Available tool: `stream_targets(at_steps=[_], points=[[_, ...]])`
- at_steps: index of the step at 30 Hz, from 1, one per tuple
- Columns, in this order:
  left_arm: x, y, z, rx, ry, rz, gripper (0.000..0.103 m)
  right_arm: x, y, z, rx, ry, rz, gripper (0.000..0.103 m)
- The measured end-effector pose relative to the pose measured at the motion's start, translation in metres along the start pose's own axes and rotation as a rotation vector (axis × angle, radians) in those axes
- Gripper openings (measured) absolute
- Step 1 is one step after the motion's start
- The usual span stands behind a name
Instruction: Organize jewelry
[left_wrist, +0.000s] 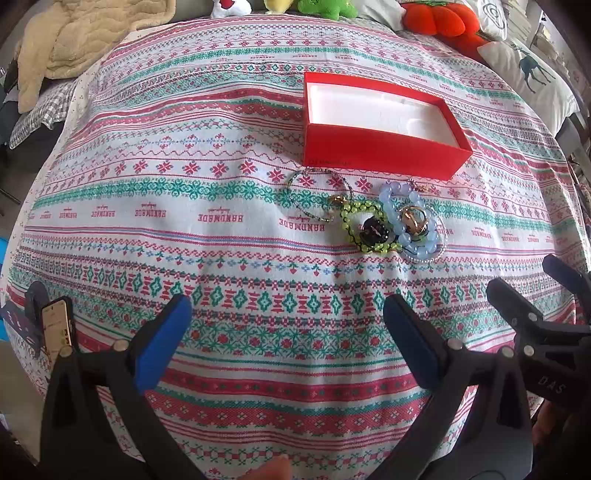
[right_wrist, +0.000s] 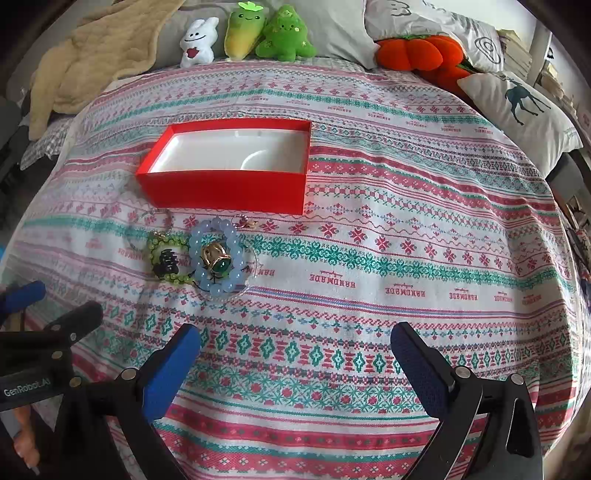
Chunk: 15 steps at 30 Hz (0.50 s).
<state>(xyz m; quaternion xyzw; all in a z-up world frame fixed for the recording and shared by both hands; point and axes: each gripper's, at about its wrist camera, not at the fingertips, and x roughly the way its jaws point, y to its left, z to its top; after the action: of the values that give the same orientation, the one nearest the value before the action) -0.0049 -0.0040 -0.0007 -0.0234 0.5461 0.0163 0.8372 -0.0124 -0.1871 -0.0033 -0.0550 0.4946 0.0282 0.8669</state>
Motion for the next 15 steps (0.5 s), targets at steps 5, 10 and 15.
stream_targets(at_steps=[5, 10, 15], points=[[0.0007, 0.0000, -0.0002, 0.000, 0.000, -0.001, 0.103, 0.0006, 0.0016, -0.0006, -0.002, 0.000, 0.003, 0.103], [0.0009, 0.0001, 0.0001, 0.000, 0.001, 0.000, 0.103, 0.0006, 0.0022, -0.0008, 0.000, 0.000, 0.002, 0.103], [0.0006, 0.0005, -0.0001, 0.001, -0.001, -0.001, 0.103, 0.0006, 0.0017, -0.0008, -0.001, 0.000, 0.002, 0.103]])
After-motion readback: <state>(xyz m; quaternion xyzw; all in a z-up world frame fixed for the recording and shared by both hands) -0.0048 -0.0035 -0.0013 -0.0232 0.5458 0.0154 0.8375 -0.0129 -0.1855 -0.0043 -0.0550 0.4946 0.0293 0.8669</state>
